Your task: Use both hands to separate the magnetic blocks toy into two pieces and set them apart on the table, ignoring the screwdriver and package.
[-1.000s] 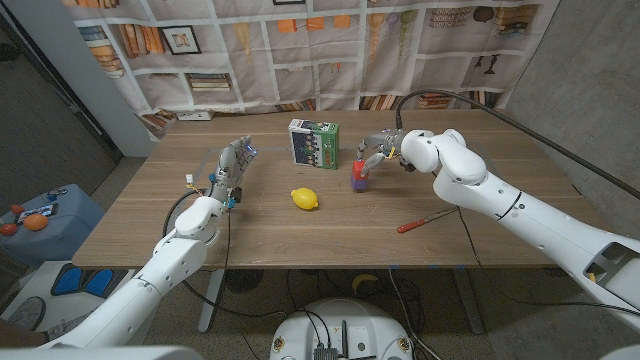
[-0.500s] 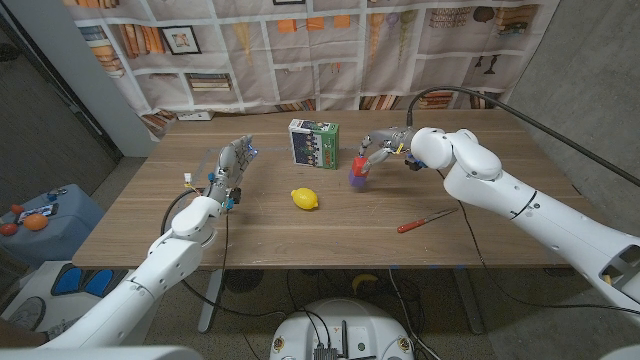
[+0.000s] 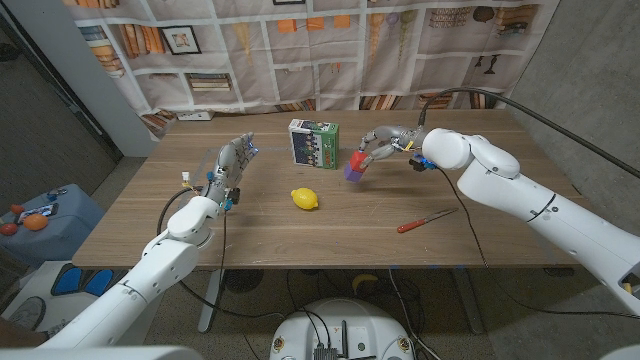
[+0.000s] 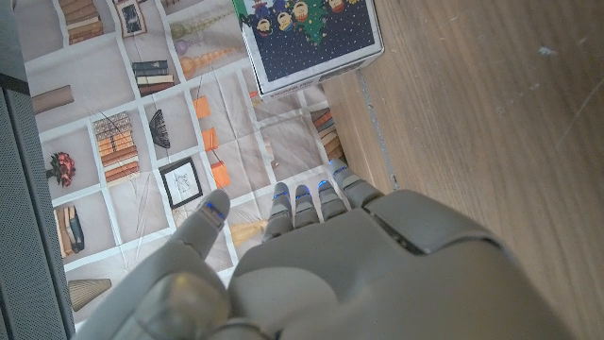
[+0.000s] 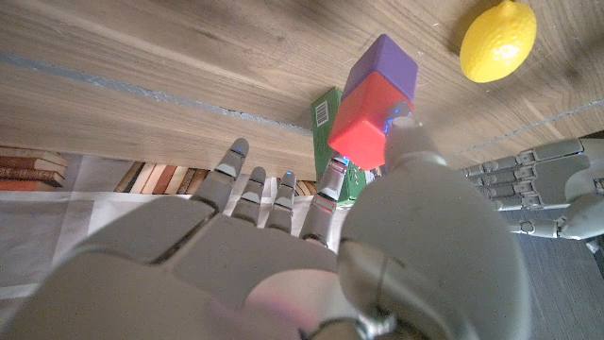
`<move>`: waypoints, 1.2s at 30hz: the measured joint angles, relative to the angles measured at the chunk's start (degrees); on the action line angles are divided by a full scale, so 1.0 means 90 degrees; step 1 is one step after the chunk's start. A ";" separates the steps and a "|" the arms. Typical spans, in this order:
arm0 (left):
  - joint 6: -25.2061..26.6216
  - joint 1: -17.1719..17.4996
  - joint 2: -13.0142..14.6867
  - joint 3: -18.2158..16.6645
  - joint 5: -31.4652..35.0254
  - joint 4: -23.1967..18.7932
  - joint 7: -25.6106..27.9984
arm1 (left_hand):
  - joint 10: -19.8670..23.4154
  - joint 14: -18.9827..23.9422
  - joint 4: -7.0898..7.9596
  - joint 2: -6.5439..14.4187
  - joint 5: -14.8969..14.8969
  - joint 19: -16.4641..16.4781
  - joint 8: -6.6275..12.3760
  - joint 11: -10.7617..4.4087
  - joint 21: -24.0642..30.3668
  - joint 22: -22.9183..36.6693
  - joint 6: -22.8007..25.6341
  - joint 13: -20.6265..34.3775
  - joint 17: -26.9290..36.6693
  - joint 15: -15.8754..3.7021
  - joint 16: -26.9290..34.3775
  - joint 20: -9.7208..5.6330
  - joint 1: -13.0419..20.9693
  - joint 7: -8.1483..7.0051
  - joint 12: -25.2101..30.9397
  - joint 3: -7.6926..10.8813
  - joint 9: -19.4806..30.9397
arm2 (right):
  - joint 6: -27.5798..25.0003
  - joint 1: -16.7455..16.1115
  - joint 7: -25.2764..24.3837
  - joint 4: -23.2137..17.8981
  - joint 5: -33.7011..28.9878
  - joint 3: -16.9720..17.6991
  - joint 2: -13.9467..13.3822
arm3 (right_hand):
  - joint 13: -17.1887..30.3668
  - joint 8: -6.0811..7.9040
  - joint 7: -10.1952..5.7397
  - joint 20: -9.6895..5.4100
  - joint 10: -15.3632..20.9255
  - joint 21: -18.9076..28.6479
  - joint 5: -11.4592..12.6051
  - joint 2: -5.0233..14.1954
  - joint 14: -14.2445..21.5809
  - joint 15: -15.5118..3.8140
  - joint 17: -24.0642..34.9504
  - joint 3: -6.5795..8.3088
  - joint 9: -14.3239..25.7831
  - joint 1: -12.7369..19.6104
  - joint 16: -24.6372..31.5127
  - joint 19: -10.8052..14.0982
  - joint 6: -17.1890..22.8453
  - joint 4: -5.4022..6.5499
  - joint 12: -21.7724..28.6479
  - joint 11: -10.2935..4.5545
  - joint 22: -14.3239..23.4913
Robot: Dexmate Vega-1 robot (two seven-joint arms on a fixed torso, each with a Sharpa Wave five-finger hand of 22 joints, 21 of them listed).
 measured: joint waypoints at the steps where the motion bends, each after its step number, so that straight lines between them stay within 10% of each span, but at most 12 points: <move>1: 0.0000 0.0022 0.0029 -0.0007 0.0009 -0.0042 -0.0008 | 0.0000 0.0000 -0.0024 0.0000 0.0000 0.0000 0.0000 0.0000 0.0000 0.0000 0.0008 0.0000 0.0000 0.0000 0.0000 0.0000 0.0000 0.0011 0.0000 0.0024 0.0000 | 0.0036 -0.0045 -0.0105 -0.0004 0.0187 0.0052 -0.0020 | 0.0000 0.0000 0.0000 0.0000 0.0000 0.0000 0.0000 0.0000 0.0000 0.0000 0.0000 0.0000 0.0000 0.0000 0.0000 0.0000 0.0000 0.0000 0.0000 0.0000 0.0000; 13: -0.0031 0.0022 0.0029 -0.0007 0.0071 -0.0042 -0.0109 | 0.0129 0.0057 -0.0264 0.0064 -0.0030 0.0034 0.0000 -0.0031 0.0000 -0.0014 0.0157 -0.0016 0.0001 -0.0057 0.0000 0.0034 0.0122 0.0003 0.0000 0.0017 -0.0013 | 0.0036 -0.0475 -0.0105 -0.0024 0.0187 0.0498 -0.0217 | 0.0001 0.0000 0.0000 -0.0045 0.0034 0.0000 0.0000 0.0000 0.0000 0.0000 0.0000 0.0000 0.0000 0.0000 0.0000 0.0045 0.0000 0.0000 0.0000 0.0035 0.0000; 14: -0.0043 0.0241 0.0242 -0.0107 0.0080 -0.0409 -0.0119 | 0.0137 0.0058 -0.0307 0.0049 -0.0030 0.0034 0.0000 -0.0022 0.0000 -0.0014 0.0157 -0.0016 0.0001 -0.0057 0.0000 0.0034 0.0136 0.0003 0.0000 0.0024 -0.0015 | 0.0453 -0.0552 -0.0945 -0.0022 0.1618 0.0570 -0.0243 | 0.0001 0.0000 0.0000 -0.0045 0.0034 0.0000 0.0000 0.0000 0.0000 0.0000 0.0000 0.0000 0.0000 -0.0001 0.0000 0.0045 0.0000 0.0000 0.0000 0.0035 0.0000; 27: -0.0074 0.0638 0.0490 -0.0283 0.0076 -0.0865 -0.0236 | 0.0239 0.0092 -0.1137 0.0130 -0.0030 0.0069 0.0025 -0.0126 -0.0040 -0.0014 0.0237 0.0002 0.0001 -0.0091 0.0000 -0.0001 0.0606 -0.0077 0.0000 0.0107 -0.0015 | 0.1127 -0.1008 -0.1606 0.0168 0.2686 0.0899 -0.0324 | 0.0001 0.0000 0.0000 -0.0080 0.0133 0.0000 -0.0006 0.0025 0.0071 0.0000 0.0029 0.0000 0.0000 -0.0025 0.0051 0.0080 0.0000 0.0000 0.0000 0.0043 0.0000; 36: -0.0086 0.0742 0.0678 -0.0335 -0.0022 -0.1048 -0.0543 | 0.0154 -0.0004 -0.1407 -0.0006 0.0025 -0.0024 0.0051 -0.0158 -0.0090 -0.0014 0.0227 0.0002 0.0017 -0.0024 -0.0007 0.0091 0.0894 -0.0115 0.0000 0.0143 0.0003 | 0.1771 -0.1262 -0.1932 0.0461 0.3319 0.1045 -0.0234 | 0.0001 0.0000 0.0000 -0.0079 0.0193 0.0000 -0.0016 0.0025 0.0115 -0.0044 0.0029 0.0000 0.0000 -0.0025 0.0051 0.0171 0.0000 -0.0001 -0.0001 0.0034 0.0000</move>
